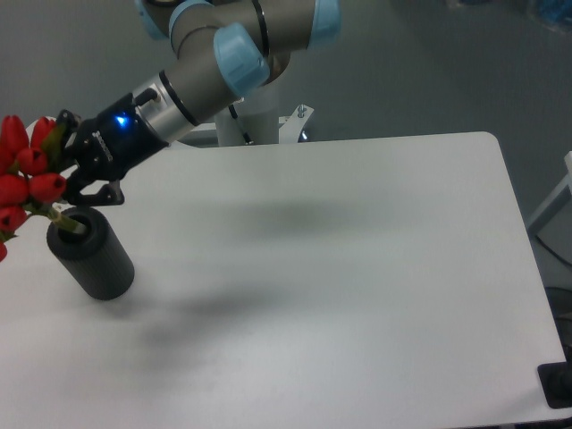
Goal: Pick up the flowers from the vase
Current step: 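Lift the gripped tulips straight up out of the black vase, then carry the tulip bunch away from the vase over the table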
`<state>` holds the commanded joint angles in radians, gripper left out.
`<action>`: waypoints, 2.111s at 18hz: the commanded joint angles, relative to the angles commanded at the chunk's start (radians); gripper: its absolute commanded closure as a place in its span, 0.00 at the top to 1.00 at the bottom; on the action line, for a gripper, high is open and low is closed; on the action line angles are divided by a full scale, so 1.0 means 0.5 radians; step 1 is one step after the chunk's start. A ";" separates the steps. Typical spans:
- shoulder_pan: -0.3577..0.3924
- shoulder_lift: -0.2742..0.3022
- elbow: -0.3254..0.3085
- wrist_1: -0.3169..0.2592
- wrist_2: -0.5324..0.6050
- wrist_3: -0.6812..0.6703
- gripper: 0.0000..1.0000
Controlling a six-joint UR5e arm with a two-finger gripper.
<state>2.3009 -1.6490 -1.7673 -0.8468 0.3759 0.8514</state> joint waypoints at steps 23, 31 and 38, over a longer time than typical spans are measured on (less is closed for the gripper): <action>0.739 -0.395 0.356 0.018 -0.215 0.423 0.33; 0.887 -0.568 0.359 0.015 -0.215 0.862 0.33; 0.917 -0.607 0.362 0.015 -0.212 0.911 0.33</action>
<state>2.7596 -1.9528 -1.5861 -0.8391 0.2700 1.3070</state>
